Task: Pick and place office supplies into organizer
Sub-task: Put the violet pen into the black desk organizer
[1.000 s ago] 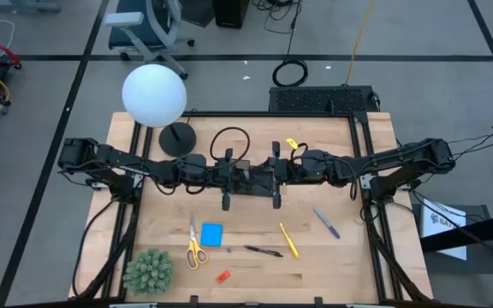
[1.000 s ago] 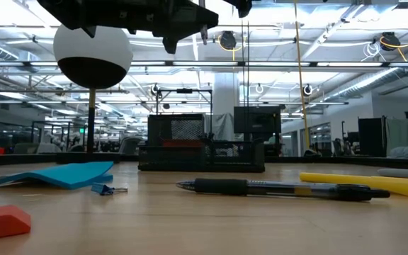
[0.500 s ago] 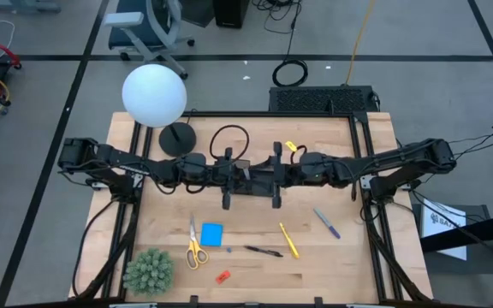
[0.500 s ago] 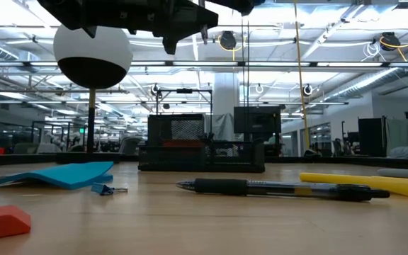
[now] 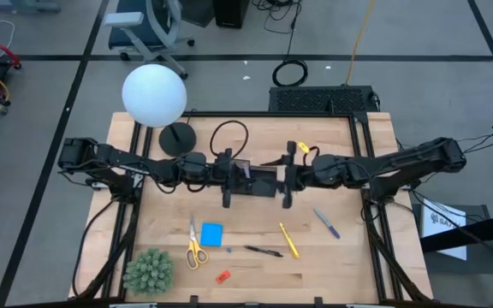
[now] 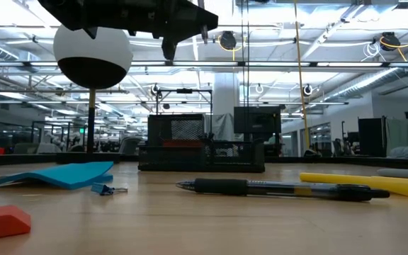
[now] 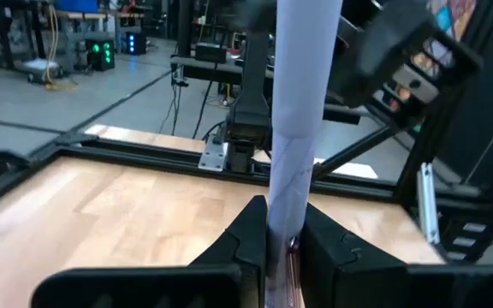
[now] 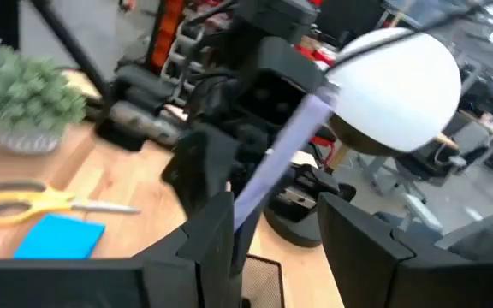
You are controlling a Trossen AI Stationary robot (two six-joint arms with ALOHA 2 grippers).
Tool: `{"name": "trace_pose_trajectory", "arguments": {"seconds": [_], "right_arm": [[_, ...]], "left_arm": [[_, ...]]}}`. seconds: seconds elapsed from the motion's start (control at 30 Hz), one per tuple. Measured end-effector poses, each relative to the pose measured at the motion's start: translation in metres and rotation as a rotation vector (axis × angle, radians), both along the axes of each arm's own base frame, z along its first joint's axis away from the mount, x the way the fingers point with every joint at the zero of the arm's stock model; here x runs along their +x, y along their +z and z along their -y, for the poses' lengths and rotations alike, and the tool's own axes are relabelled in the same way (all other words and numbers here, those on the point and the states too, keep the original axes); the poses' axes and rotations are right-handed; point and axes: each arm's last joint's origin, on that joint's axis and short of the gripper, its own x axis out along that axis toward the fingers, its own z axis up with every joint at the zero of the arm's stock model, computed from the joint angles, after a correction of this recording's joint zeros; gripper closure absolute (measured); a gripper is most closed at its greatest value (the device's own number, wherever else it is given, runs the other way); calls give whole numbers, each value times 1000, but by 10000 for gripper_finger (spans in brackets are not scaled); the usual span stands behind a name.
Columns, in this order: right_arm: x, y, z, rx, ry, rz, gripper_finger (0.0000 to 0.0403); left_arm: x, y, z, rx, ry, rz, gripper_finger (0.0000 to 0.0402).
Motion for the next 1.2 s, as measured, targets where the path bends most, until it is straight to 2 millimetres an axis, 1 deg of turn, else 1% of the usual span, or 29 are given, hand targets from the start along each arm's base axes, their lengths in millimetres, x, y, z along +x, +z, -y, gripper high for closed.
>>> {"name": "trace_pose_trajectory", "arguments": {"seconds": [0.1, 0.17, 0.4, 0.57, 0.73, 0.83, 0.97, 1.07, 1.2], "right_arm": [[-4, -1, -8, -87, 38, -39, 238], [-6, -2, -14, -154, 29, -60, 240], [-4, -12, -29, -459, -113, -161, 238], [1, -23, -37, -586, -114, -223, 242], [6, -32, -43, -729, -118, -285, 243], [8, -35, -48, -812, -146, -319, 243], [10, -41, -59, -916, -154, -347, 244], [14, -46, -68, -999, -171, -364, 245], [21, -55, -79, -1127, -194, -400, 246]], "left_arm": [[0, 0, -1, -73, 5, -4, 362], [0, 0, -1, -117, 2, -5, 362], [0, 0, 1, -193, -24, -12, 362], [-1, 0, 9, -266, -118, -32, 362], [-1, 0, 14, -405, -224, -66, 362], [-2, 0, 13, -515, -266, -99, 362], [-2, -2, 10, -626, -259, -146, 355], [-2, -3, 6, -669, -270, -171, 363], [-3, -9, 4, -676, -245, -222, 364]]}}
